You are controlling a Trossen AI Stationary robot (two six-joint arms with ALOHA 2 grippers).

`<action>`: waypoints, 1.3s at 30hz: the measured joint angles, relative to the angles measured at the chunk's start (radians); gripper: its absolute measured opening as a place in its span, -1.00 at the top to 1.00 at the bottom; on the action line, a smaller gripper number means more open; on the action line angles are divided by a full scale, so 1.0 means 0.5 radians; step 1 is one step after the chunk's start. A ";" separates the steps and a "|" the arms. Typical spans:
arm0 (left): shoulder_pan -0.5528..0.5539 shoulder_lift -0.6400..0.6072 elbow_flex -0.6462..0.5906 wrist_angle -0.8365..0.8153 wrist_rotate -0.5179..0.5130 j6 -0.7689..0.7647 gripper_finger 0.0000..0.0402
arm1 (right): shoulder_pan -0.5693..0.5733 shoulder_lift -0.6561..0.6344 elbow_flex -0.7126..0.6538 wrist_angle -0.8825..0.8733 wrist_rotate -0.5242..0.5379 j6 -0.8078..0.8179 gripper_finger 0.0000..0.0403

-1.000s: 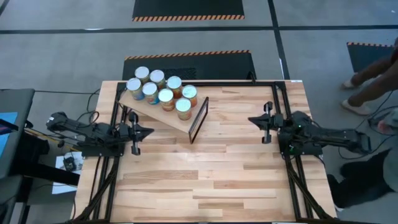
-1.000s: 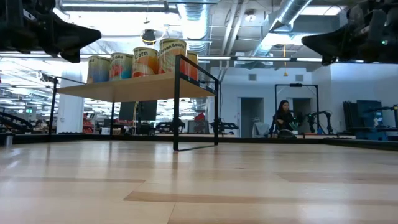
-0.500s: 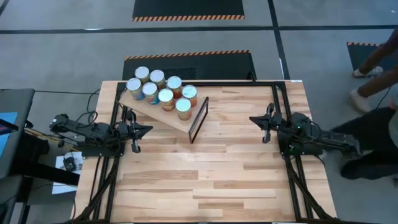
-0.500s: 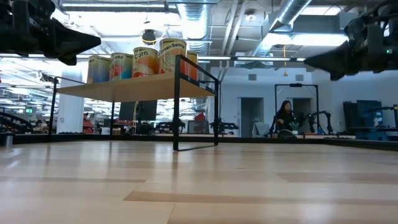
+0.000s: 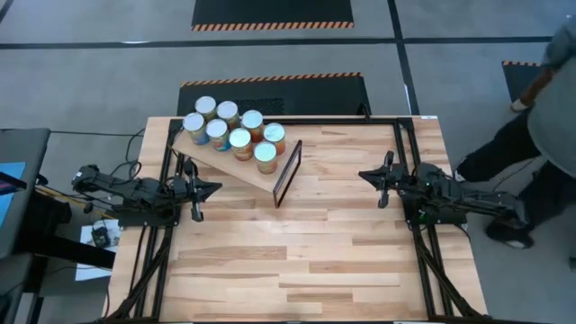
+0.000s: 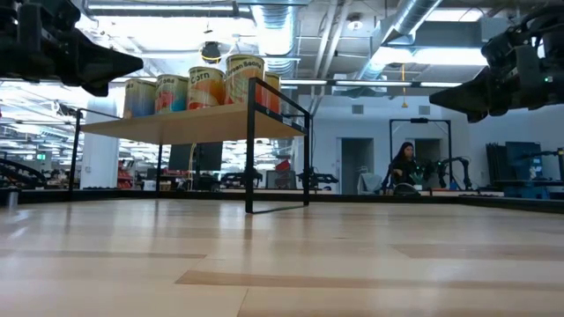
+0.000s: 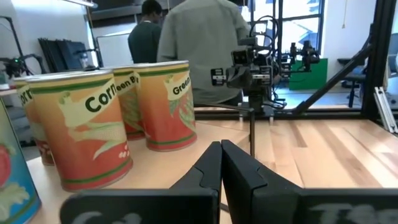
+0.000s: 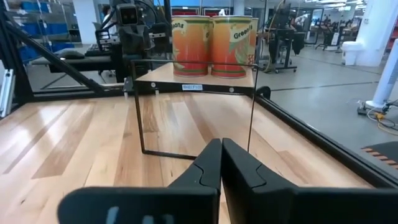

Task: Pick and place cans onto a shelf
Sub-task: Return to Home Position

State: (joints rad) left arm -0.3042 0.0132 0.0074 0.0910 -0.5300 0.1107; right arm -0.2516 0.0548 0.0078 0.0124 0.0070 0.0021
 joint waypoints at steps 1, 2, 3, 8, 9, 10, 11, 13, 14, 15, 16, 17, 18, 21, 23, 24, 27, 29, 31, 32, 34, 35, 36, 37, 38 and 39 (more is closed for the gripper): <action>0.000 0.000 0.000 0.000 0.000 0.015 1.00 | 0.000 0.001 0.000 -0.001 -0.001 0.000 0.83; 0.000 0.000 -0.001 -0.001 0.000 0.026 1.00 | 0.000 0.002 0.000 -0.002 -0.001 0.000 0.83; 0.000 0.000 -0.001 0.000 0.000 0.034 1.00 | 0.000 0.002 0.001 -0.002 -0.001 -0.001 0.84; 0.000 0.000 -0.002 0.001 -0.001 0.046 1.00 | 0.000 0.002 0.001 -0.006 -0.001 -0.004 0.85; 0.000 0.000 -0.002 0.001 -0.001 0.047 1.00 | 0.000 0.002 0.001 -0.006 -0.001 -0.004 0.85; 0.000 0.000 -0.002 0.001 -0.001 0.047 1.00 | 0.000 0.002 0.001 -0.008 -0.001 -0.004 0.84; 0.000 0.000 -0.002 0.001 -0.001 0.048 1.00 | 0.000 0.002 0.001 -0.008 -0.001 -0.004 0.84; 0.000 0.000 -0.002 0.001 -0.001 0.048 1.00 | 0.000 0.002 0.001 -0.008 -0.002 -0.004 0.84; 0.000 0.000 -0.002 0.001 -0.001 0.048 1.00 | 0.000 0.002 0.001 -0.008 -0.002 -0.004 0.84; 0.000 0.000 -0.002 0.001 -0.001 0.048 1.00 | 0.000 0.002 0.001 -0.008 -0.002 -0.004 0.84; 0.000 0.000 -0.002 0.001 -0.001 0.048 1.00 | 0.000 0.002 0.001 -0.008 -0.002 -0.004 0.84; 0.000 0.000 -0.002 0.001 -0.001 0.048 1.00 | 0.000 0.002 0.001 -0.008 -0.002 -0.004 0.84; 0.000 0.000 -0.002 0.001 -0.001 0.048 1.00 | 0.000 0.002 0.001 -0.008 -0.002 -0.004 0.84; 0.000 0.000 -0.002 0.001 -0.002 0.048 1.00 | 0.000 0.002 0.001 -0.009 -0.003 -0.004 0.84; 0.000 0.000 -0.002 0.002 -0.001 0.048 1.00 | 0.000 0.002 0.001 -0.009 -0.003 -0.004 0.84; 0.000 0.000 -0.002 0.002 -0.001 0.048 1.00 | 0.000 0.002 0.001 -0.009 -0.004 -0.004 0.84; 0.000 0.000 -0.002 0.002 -0.001 0.048 1.00 | 0.000 0.002 0.001 -0.009 -0.004 -0.004 0.84; 0.000 0.000 -0.002 0.002 -0.001 0.048 1.00 | 0.000 0.002 0.001 -0.009 -0.004 -0.004 0.84; 0.000 0.000 -0.002 0.002 -0.002 0.048 1.00 | 0.000 0.002 0.001 -0.009 -0.005 -0.004 0.84; 0.000 0.000 -0.002 0.002 -0.001 0.048 1.00 | 0.000 0.002 0.001 -0.009 -0.005 -0.004 0.84; 0.000 0.000 -0.002 0.002 0.001 0.048 1.00 | 0.000 0.002 0.001 -0.009 -0.005 -0.004 0.84; 0.000 0.000 -0.002 0.002 -0.001 0.048 1.00 | 0.000 0.002 0.001 -0.009 -0.005 -0.004 0.84; 0.000 0.000 -0.002 0.002 0.000 0.048 1.00 | 0.000 0.002 0.001 -0.009 -0.005 -0.004 0.84; 0.000 0.000 -0.002 0.002 0.000 0.048 1.00 | 0.000 0.002 0.001 -0.009 -0.005 -0.004 0.84; 0.000 0.000 -0.002 0.002 0.000 0.048 1.00 | 0.000 0.002 0.001 -0.009 -0.005 -0.003 0.84; 0.000 0.000 -0.002 0.002 0.000 0.048 1.00 | 0.000 0.002 0.001 -0.009 -0.005 -0.004 0.84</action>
State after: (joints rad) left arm -0.3042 0.0132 0.0067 0.0917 -0.5301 0.1349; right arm -0.2516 0.0559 0.0082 0.0078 0.0045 0.0003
